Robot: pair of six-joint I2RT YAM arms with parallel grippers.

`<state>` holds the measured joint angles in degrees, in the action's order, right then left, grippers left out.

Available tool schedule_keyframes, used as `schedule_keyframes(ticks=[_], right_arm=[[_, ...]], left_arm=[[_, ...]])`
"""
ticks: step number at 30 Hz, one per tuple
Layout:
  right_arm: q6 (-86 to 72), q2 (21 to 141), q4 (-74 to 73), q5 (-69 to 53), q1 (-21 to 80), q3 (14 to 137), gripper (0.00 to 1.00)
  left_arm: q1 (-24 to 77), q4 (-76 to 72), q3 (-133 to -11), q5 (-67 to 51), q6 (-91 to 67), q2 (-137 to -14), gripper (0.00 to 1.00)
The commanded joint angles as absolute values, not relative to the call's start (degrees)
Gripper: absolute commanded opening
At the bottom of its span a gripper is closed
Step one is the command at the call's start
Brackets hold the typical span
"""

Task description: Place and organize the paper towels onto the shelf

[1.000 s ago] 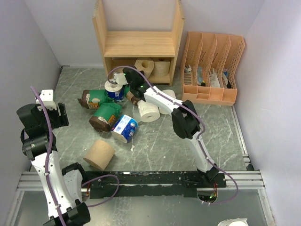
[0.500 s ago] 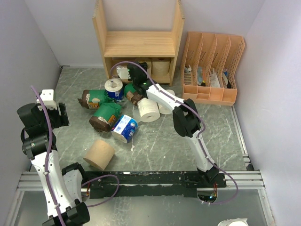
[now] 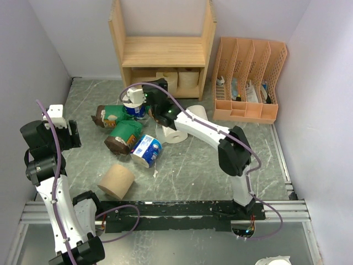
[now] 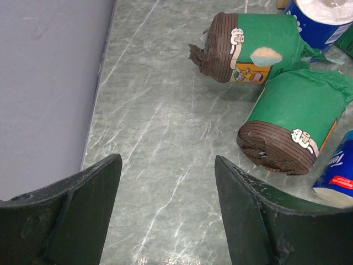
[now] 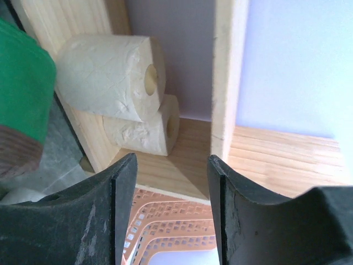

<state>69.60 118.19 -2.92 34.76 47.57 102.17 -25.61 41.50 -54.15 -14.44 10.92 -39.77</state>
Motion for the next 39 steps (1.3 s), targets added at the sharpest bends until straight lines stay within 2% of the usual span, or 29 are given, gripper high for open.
schedule_keyframes(ticks=[1, 4, 6, 8, 10, 12, 18, 24, 39], right_arm=[[66.68, 110.76, -2.07, 36.47, 50.68, 97.11, 0.55], [59.92, 108.65, -10.99, 33.36, 51.88, 98.69, 0.6], [48.87, 109.11, -25.13, 23.34, 51.88, 107.06, 0.63], [38.17, 111.14, -38.2, 8.39, 49.86, 116.81, 0.65], [32.26, 113.3, -45.41, -3.81, 47.51, 123.4, 0.65], [30.73, 114.28, -47.27, -8.0, 46.45, 124.6, 0.65], [36.5, 110.22, -37.6, 3.11, 45.66, 109.01, 0.64], [43.35, 105.93, -28.48, 5.56, 42.73, 94.2, 0.64], [45.02, 113.1, -27.66, 3.4, 38.32, 100.29, 0.61]], left_arm=[[-25.22, 40.0, -54.05, -15.29, 11.03, -39.86, 0.8], [-25.25, 39.98, -54.05, -15.34, 11.07, -39.92, 0.8], [-25.29, 39.97, -53.99, -15.29, 11.07, -39.93, 0.8], [-25.23, 39.99, -54.07, -15.31, 11.07, -40.03, 0.8], [-25.31, 39.99, -54.05, -15.25, 11.07, -39.99, 0.8], [-25.36, 39.98, -54.07, -15.32, 11.07, -39.88, 0.8], [-25.38, 40.01, -54.05, -15.53, 11.06, -39.55, 0.8], [-25.31, 40.01, -53.98, -15.58, 11.11, -39.46, 0.8], [-25.32, 40.08, -54.02, -15.57, 11.16, -39.35, 0.8]])
